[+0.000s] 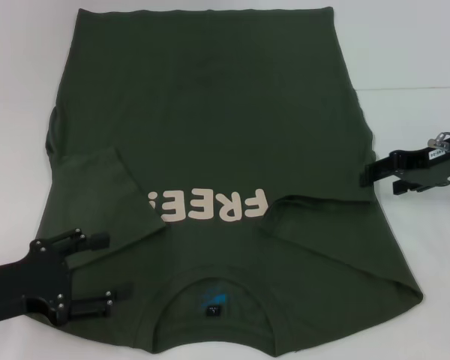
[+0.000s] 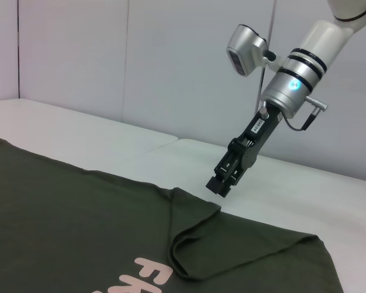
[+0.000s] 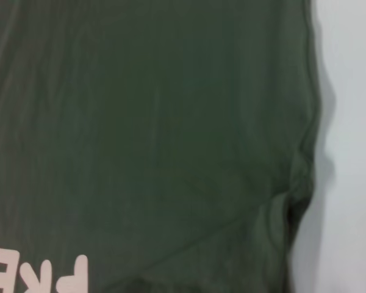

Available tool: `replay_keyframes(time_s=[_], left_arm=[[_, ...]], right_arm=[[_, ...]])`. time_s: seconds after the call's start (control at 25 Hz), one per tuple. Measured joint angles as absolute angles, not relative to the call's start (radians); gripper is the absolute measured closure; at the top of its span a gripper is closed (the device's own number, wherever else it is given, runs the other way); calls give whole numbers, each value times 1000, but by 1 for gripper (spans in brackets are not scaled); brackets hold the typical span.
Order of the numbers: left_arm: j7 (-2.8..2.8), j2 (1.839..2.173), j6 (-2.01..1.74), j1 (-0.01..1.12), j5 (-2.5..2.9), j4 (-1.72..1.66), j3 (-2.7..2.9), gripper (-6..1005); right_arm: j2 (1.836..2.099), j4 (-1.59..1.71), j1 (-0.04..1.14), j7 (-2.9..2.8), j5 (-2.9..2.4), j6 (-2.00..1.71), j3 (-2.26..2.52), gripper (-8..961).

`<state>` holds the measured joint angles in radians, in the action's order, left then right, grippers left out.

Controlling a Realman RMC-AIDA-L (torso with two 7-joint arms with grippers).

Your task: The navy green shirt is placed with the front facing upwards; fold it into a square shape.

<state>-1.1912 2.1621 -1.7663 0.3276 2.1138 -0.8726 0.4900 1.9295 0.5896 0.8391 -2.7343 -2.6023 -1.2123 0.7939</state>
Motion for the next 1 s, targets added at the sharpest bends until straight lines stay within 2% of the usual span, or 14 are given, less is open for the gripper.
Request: replay_keyframes(time_s=[0.44,0.84,1.0], left_arm=[[-1190,2163,-1764,328,2114,-870,492,108],[-1190,2163,-1764,324,2114,-868,494,108],[-1190,2163,-1763,322,2114,-866,496,108]], right_arm=[[1971,575,846,-2730,-2603,-1160,798,202],[1983,557,844,-2727,-2601,-1131,799,202],[1996,556,846,-2726,-2598,-1115,799,201]])
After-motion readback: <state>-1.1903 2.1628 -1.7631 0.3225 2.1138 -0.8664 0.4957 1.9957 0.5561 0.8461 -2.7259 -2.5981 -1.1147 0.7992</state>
